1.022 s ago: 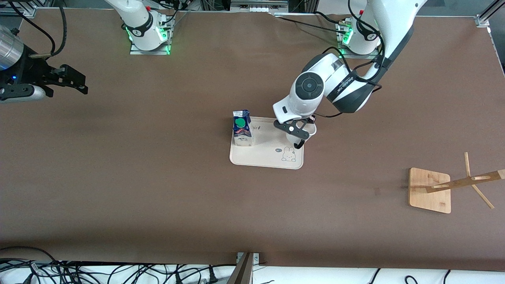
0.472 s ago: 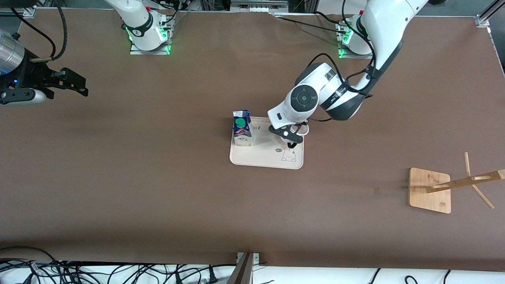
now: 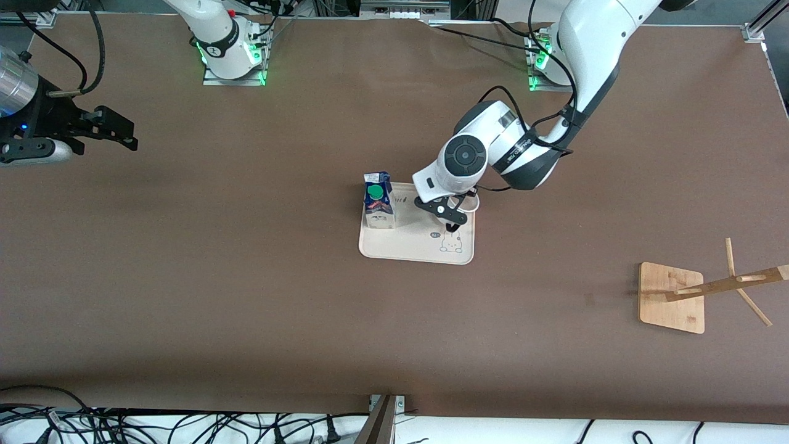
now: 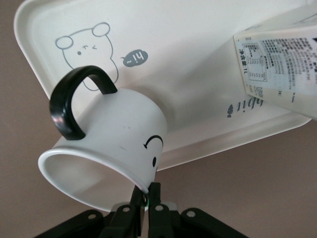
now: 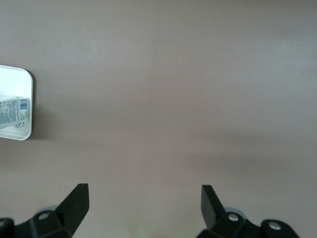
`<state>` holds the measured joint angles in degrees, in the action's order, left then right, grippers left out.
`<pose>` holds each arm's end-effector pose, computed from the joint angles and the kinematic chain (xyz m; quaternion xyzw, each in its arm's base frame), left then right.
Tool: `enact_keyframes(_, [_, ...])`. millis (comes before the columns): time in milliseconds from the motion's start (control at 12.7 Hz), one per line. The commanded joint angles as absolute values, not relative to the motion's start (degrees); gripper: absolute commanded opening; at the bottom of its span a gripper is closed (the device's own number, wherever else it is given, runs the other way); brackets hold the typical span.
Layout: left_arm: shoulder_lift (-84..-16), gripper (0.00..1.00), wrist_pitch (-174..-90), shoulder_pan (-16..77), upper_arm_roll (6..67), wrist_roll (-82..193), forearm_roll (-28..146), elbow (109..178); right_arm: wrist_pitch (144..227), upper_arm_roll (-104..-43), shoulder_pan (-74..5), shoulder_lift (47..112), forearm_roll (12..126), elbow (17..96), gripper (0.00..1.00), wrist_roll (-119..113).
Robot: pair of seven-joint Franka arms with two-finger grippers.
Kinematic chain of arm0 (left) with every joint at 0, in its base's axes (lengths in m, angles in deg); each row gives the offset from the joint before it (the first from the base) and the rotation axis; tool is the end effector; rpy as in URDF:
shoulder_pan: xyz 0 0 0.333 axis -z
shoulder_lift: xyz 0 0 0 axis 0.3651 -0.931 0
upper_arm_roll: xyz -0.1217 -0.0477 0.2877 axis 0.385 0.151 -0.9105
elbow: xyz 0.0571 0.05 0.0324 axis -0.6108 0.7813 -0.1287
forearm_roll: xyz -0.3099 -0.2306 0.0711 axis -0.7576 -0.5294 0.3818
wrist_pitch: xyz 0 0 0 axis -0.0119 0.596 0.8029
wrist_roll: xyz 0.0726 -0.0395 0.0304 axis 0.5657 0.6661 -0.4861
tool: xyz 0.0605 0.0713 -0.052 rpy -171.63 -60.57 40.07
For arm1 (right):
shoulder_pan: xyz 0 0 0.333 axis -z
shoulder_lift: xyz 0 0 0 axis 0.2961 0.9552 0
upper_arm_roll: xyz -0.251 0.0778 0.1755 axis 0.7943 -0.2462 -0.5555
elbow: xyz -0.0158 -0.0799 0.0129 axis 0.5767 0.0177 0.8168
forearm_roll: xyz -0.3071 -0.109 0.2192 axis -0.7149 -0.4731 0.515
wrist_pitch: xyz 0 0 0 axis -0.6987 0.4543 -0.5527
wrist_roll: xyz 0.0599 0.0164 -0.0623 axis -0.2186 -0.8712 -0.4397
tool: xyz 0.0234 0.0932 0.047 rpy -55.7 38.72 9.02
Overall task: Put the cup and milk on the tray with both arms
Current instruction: 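Lower the white mug onto the tray beside the carton with the left gripper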
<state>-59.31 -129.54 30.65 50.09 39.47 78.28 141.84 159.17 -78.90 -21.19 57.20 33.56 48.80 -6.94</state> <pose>0.5130 -0.3906 0.2648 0.9741 -0.1812 -0.1347 0.0139 0.5554 0.0383 0.6036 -0.9988 -0.0401 0.0270 0.0113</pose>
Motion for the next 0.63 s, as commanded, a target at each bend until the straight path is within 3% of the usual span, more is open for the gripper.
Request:
enact_keyframes(0, [-60.20, 0.00, -128.62, 32.05, 48.72, 39.81, 77.37, 139.90, 158.42, -79.45, -20.65, 57.22, 33.07, 47.86, 1.00, -7.27])
enact_keyframes(551, [-62.84, 0.00, -129.41, 35.47, 45.56, 39.90, 77.54, 137.00, 158.24, -79.45, -20.65, 57.22, 33.07, 47.86, 1.00, -7.27])
